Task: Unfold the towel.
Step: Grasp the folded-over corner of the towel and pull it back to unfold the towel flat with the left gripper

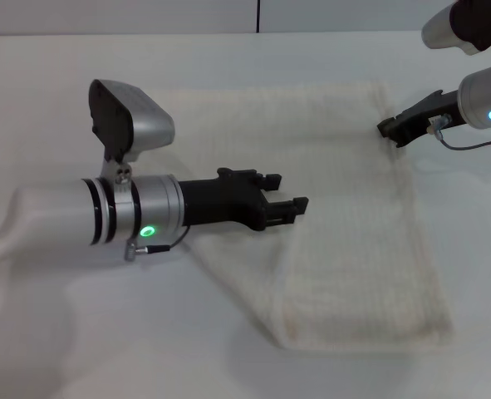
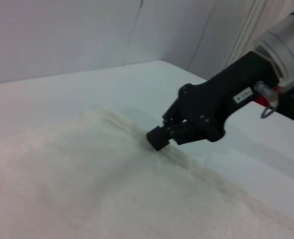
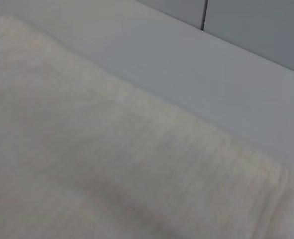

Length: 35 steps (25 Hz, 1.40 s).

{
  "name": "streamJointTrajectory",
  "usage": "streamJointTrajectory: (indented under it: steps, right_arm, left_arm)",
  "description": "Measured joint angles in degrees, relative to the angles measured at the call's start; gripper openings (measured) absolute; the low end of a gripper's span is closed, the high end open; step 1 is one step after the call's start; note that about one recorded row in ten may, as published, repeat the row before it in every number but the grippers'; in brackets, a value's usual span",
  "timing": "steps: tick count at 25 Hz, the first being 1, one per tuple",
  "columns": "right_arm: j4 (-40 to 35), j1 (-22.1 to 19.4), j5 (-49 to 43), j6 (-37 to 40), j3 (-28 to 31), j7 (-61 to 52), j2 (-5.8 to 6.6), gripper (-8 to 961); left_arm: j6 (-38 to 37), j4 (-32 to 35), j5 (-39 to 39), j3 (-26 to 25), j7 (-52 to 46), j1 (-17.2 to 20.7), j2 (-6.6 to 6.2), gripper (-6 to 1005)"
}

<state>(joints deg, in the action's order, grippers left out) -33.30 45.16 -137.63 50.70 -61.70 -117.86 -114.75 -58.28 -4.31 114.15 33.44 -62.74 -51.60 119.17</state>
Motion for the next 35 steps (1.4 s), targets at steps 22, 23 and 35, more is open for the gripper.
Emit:
streamJointTrajectory:
  steps: [22,23,35]
  right_arm:
    - [-0.4,-0.4,0.0,0.0,0.0,0.5,0.15,-1]
    - [-0.4,-0.4,0.0,0.0,0.0,0.5,0.14,-1]
    - [0.0,-0.6,0.0,0.0,0.0,0.5,0.14,-1]
  left_arm:
    - [7.6,-8.8,0.8,-9.9,14.3,-0.1,0.0,550]
    - [7.6,-8.9,0.8,-10.0,14.5,-0.1,0.0,549]
    - [7.3,-9.5,1.5,-10.7,16.7,0.2,0.0,294]
